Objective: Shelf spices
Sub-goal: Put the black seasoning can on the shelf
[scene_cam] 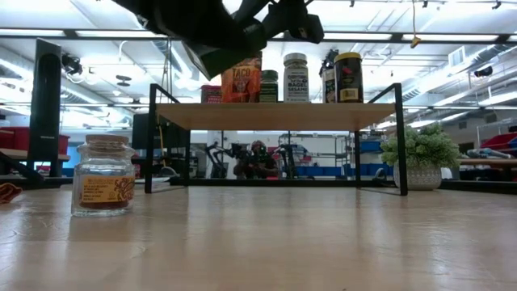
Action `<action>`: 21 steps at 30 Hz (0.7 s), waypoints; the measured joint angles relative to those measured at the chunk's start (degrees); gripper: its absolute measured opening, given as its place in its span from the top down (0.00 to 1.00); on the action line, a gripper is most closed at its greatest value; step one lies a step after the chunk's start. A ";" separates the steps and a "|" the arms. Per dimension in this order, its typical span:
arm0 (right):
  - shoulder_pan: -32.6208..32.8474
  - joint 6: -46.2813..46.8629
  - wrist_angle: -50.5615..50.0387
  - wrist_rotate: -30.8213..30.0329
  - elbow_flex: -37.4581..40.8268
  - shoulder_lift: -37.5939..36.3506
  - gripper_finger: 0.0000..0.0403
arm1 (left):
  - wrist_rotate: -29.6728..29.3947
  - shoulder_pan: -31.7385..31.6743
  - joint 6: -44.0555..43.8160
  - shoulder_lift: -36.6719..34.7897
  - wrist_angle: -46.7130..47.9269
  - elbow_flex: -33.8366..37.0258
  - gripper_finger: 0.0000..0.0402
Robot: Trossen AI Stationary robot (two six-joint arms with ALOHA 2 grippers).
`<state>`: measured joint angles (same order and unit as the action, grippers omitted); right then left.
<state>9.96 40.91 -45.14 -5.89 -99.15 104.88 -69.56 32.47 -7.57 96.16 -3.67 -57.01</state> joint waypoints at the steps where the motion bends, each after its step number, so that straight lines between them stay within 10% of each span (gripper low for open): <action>1: -0.04 0.02 0.04 0.00 0.00 0.00 0.69 | 0.00 -0.09 0.00 0.00 1.14 0.00 0.04; 21: -1.23 0.04 0.35 -0.95 0.00 0.00 0.69 | -1.08 -2.48 2.57 0.02 4.27 0.00 0.06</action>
<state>8.72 40.95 -44.80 -6.84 -99.15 104.88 -70.64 29.99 -5.00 96.18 0.60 -57.01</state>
